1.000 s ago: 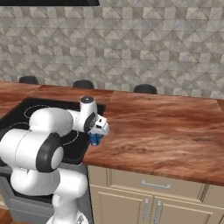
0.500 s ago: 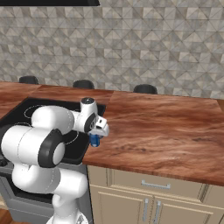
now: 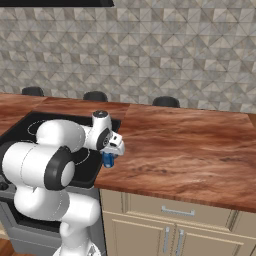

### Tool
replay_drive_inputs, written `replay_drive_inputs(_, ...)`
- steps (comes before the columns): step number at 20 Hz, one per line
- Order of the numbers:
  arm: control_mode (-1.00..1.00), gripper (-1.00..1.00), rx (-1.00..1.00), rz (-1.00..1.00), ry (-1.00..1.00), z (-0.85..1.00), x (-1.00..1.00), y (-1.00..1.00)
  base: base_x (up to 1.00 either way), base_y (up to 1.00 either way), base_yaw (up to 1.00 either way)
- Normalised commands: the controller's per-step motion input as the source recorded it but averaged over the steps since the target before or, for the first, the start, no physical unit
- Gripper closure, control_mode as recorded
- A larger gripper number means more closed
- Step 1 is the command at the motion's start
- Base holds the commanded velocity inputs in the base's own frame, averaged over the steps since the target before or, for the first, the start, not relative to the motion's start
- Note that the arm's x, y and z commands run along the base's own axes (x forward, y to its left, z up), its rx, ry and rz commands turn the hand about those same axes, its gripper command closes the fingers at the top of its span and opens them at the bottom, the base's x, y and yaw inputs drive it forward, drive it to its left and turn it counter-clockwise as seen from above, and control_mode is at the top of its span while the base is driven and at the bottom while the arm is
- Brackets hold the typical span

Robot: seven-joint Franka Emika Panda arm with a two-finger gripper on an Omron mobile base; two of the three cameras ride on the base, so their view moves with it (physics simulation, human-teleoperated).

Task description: Four empty soda cans are scattered around the kitchen. Gather all the cans and cluster them next to the stove for recycling.

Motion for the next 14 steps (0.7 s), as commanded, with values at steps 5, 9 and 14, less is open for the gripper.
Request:
replay_drive_inputs(5,-1.0,1.0,0.0,0.0,0.0,0.0,0.0,0.0,0.0,0.0,0.0)
replay_drive_inputs(9,-1.0,-1.0,0.0,0.0,0.0,0.0,0.0,0.0,0.0,0.0,0.0)
replay_drive_inputs(14,-1.0,-1.0,-0.01,0.0,-0.02,0.0,0.0,0.0,0.0,0.0,0.0)
